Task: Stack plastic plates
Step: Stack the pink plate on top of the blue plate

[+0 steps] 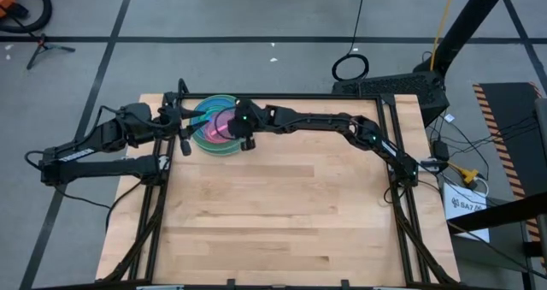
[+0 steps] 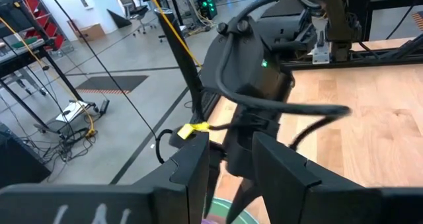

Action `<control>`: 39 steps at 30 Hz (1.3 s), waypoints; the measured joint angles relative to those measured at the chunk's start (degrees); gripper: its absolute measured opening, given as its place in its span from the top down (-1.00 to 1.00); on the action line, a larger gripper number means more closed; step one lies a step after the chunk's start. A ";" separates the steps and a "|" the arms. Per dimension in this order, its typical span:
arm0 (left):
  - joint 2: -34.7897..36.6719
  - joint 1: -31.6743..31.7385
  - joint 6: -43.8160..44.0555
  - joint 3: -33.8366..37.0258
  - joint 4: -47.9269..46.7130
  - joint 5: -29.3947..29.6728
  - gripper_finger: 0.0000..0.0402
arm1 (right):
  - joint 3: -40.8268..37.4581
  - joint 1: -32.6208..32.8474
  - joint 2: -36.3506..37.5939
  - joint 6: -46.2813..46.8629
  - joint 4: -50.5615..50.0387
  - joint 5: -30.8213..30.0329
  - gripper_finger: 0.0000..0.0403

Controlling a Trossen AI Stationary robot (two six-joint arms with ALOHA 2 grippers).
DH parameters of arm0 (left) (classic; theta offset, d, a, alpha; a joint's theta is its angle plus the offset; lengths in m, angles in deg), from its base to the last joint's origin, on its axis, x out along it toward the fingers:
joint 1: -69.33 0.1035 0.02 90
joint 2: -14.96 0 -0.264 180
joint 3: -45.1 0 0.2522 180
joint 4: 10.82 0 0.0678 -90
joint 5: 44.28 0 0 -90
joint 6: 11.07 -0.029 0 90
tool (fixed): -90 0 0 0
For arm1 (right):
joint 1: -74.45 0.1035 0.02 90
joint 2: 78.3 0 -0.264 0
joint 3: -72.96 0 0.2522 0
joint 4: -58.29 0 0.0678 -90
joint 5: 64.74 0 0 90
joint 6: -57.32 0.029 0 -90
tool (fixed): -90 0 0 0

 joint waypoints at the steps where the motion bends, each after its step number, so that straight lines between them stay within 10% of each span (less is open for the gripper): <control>1: 0.00 0.00 0.08 0.00 0.00 0.00 0.38 | 0.00 -0.07 0.00 1.44 0.60 -0.09 0.34; 13: -0.02 -0.03 0.55 0.00 -0.93 0.00 0.38 | 0.63 3.64 2.63 11.99 0.21 -11.33 0.41; 28: -2.19 0.00 4.33 -0.02 -3.09 0.04 0.38 | 0.73 10.62 12.05 21.80 -33.70 -12.06 0.41; 39: -18.55 1.74 6.32 -0.02 -4.49 0.68 0.38 | 0.72 18.72 15.08 35.09 -53.43 -10.33 0.41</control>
